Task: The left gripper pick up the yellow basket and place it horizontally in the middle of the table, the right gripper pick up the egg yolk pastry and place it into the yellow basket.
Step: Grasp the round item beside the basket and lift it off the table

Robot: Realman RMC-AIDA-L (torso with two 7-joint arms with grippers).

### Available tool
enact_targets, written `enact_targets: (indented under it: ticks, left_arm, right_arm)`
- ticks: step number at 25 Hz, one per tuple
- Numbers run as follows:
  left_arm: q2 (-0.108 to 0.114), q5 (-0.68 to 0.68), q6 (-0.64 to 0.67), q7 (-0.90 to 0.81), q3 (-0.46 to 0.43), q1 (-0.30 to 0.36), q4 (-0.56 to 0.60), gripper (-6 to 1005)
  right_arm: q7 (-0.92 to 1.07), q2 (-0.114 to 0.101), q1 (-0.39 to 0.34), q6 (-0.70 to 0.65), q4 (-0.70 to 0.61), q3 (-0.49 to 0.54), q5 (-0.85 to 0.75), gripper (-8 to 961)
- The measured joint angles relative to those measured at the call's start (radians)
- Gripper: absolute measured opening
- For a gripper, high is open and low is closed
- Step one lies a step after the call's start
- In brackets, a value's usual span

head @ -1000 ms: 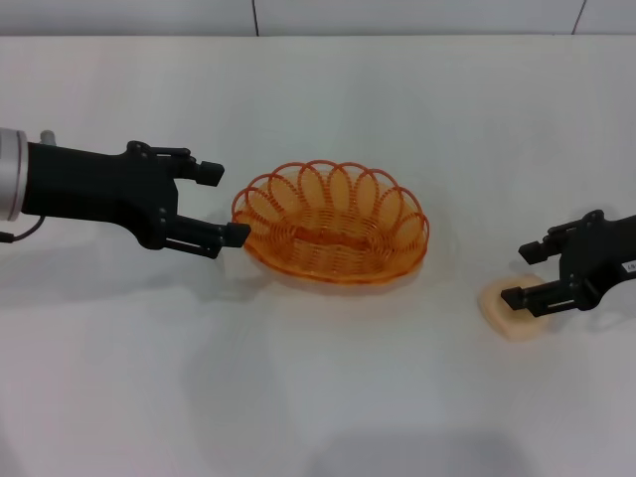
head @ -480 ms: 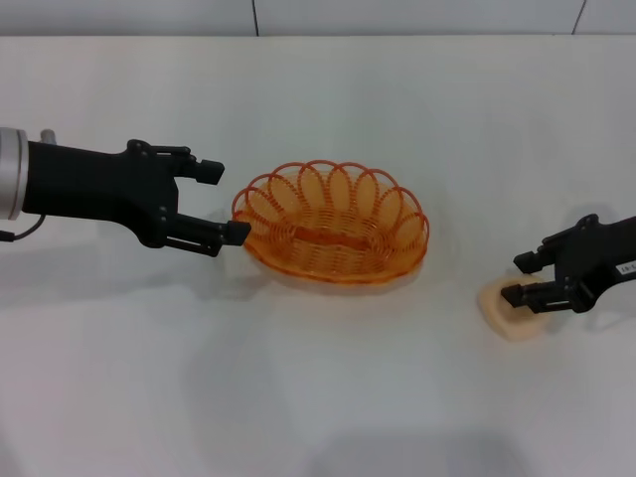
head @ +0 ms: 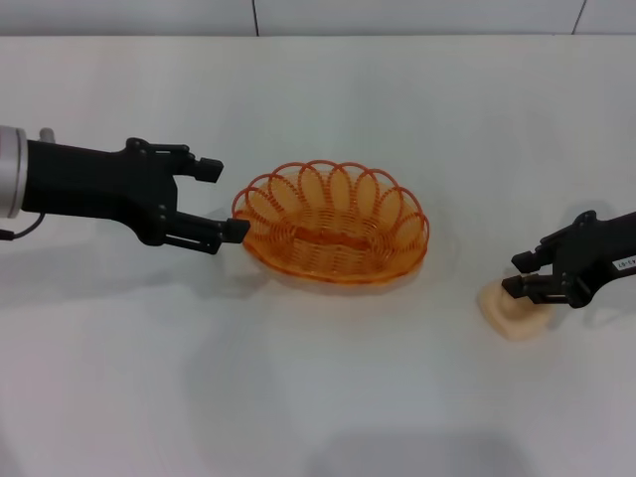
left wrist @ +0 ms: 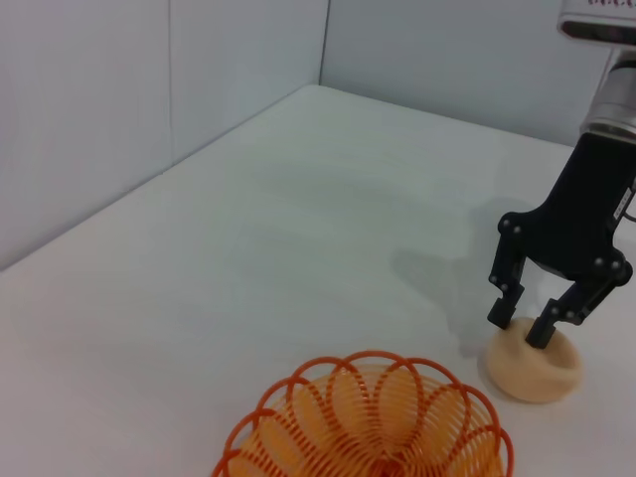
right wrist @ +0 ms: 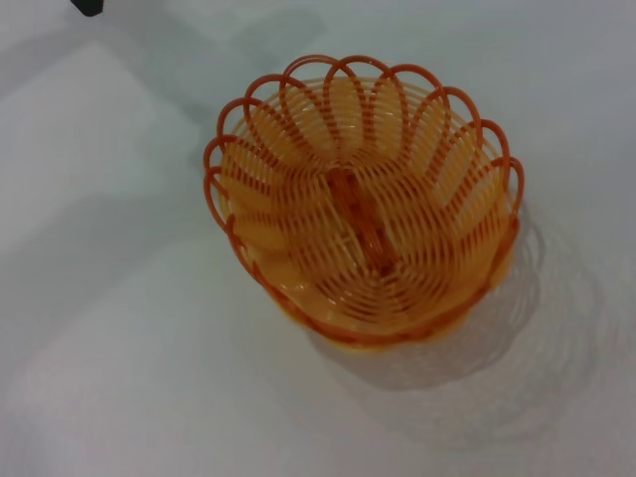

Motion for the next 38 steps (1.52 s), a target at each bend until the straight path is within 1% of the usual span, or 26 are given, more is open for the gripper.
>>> enact_targets:
  ticks: [9, 17, 28, 38]
  left_arm:
    - [0.002, -0.001, 0.0, 0.003, -0.007, 0.0, 0.0, 887]
    - [0.004, -0.021, 0.0, 0.007, -0.007, -0.001, 0.0, 887]
    - [0.005, -0.025, 0.0, 0.008, -0.009, 0.0, 0.0, 887]
    - [0.005, -0.025, 0.0, 0.009, -0.009, 0.0, 0.0, 887]
  right_arm:
    - [0.0, 0.0, 0.001, -0.008, 0.0, 0.0, 0.0, 304]
    - [0.0, 0.0, 0.001, -0.007, 0.0, -0.01, -0.023, 313]
    - [0.008, 0.0, 0.0, -0.007, 0.001, -0.013, -0.024, 224]
    - [0.019, 0.0, 0.0, -0.014, -0.004, -0.012, -0.024, 71]
